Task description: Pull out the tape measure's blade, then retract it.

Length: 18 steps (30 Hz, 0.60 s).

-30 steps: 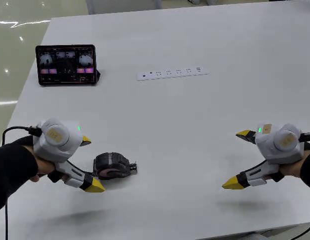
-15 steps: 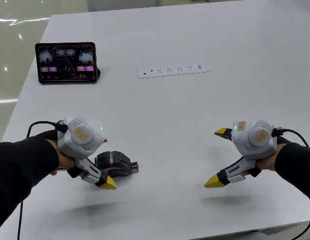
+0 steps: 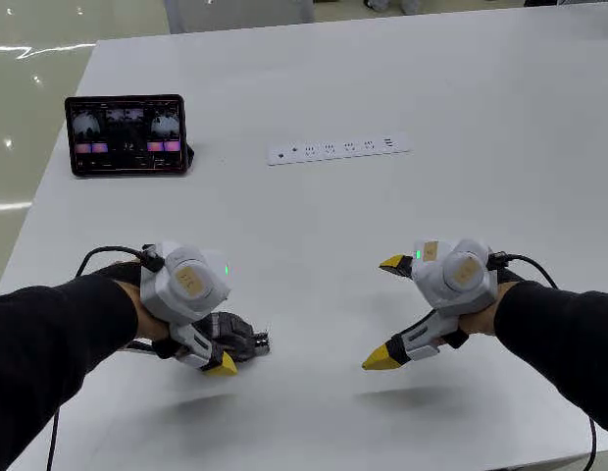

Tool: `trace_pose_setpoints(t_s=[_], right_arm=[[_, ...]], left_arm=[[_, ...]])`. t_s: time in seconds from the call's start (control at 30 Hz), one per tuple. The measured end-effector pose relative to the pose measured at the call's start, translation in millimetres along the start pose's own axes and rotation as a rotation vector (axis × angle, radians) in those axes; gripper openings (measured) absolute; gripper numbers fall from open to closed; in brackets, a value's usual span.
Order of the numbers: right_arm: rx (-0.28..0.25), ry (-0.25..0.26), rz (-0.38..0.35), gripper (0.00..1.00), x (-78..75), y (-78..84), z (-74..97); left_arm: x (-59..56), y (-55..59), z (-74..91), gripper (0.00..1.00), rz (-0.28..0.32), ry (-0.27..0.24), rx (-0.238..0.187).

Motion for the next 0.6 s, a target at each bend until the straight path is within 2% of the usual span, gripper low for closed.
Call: trace_pose_setpoints(t_s=[0.13, 0.23, 0.33, 0.37, 0.47, 0.53, 0.6], right_arm=[[-0.003, -0.025, 0.025, 0.91, 2.7, -8.0, -8.8], [-0.013, -0.039, 0.043, 0.91, 4.1, -14.0, -15.0], [-0.011, -0.058, 0.067, 0.86, 6.8, -21.0, -22.2], [-0.006, -0.068, 0.073, 0.85, 8.4, -22.6, -24.9], [0.007, -0.097, 0.097, 0.81, 12.5, -25.9, -33.6], [0.011, -0.108, 0.098, 0.79, 14.0, -27.9, -40.6], [0.007, -0.124, 0.090, 0.76, 16.7, -29.6, -48.9]], left_arm=[[1.1, 3.4, -1.8, 0.48, 0.001, -0.003, 0.029], [-0.9, 2.0, -2.1, 0.41, -0.024, -0.009, 0.023], [-4.9, 1.5, -4.1, 0.34, -0.057, 0.000, 0.038], [-5.3, 1.5, -4.2, 0.34, -0.075, -0.004, 0.042], [-4.3, 1.5, -4.0, 0.34, -0.075, -0.004, 0.042], [-7.2, 1.9, -4.0, 0.33, -0.128, 0.000, 0.029], [-8.3, 0.7, -5.0, 0.33, -0.119, -0.007, 0.040]])
Point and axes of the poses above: the centre of the closed fingertips' face, and the gripper's own axes: z roughly backward along the fingers, x roughly to its left, y roughly out of its underside, the point moved 10 cm from there along z, roughly backward along the fingers, and after that the axes turned 8 degrees about -y, right-handed, at the moved point
